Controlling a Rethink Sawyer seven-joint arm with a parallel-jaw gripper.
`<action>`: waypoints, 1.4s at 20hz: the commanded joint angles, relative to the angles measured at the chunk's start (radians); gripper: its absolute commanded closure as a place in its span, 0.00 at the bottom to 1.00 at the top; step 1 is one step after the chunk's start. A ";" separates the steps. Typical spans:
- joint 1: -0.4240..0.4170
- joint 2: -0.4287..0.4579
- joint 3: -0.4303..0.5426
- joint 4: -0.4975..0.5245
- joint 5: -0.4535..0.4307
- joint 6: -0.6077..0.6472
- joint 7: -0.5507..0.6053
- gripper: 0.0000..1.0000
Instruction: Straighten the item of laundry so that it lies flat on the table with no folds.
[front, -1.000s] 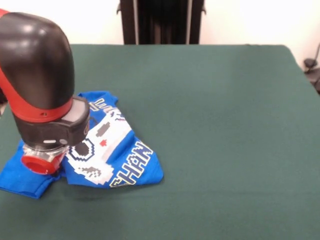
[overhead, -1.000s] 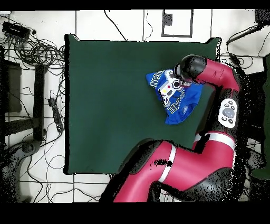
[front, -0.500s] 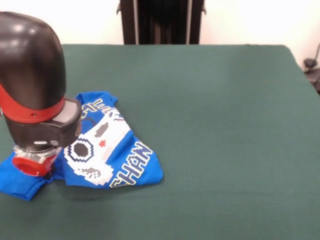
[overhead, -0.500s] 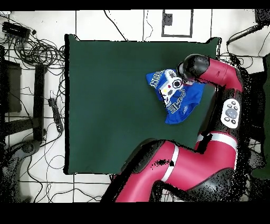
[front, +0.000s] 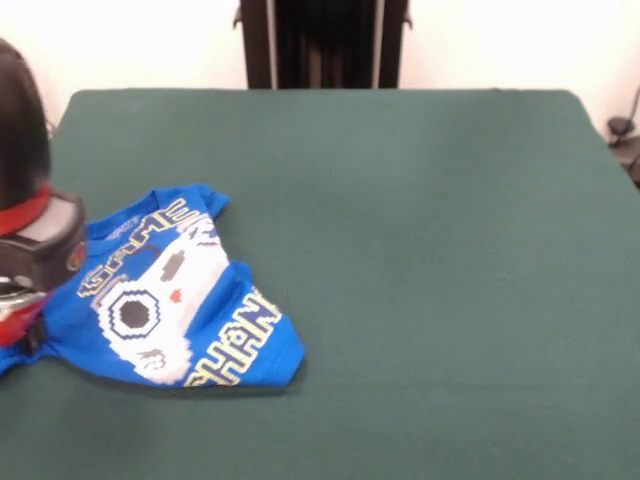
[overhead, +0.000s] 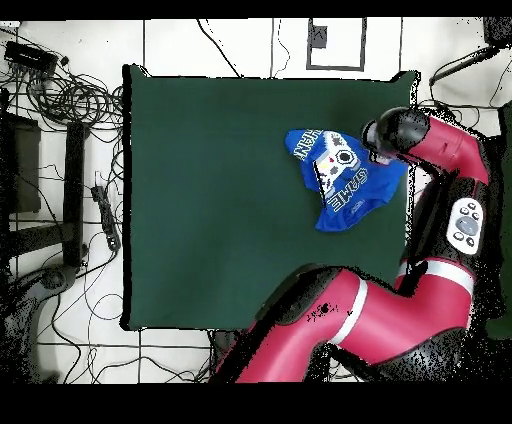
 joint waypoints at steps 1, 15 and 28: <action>-0.040 -0.033 0.040 0.188 -0.111 -0.036 -0.427 1.00; 0.009 -0.121 0.086 0.297 -0.096 -0.013 -0.238 1.00; 0.075 -0.263 0.081 0.456 -0.034 0.014 -0.104 1.00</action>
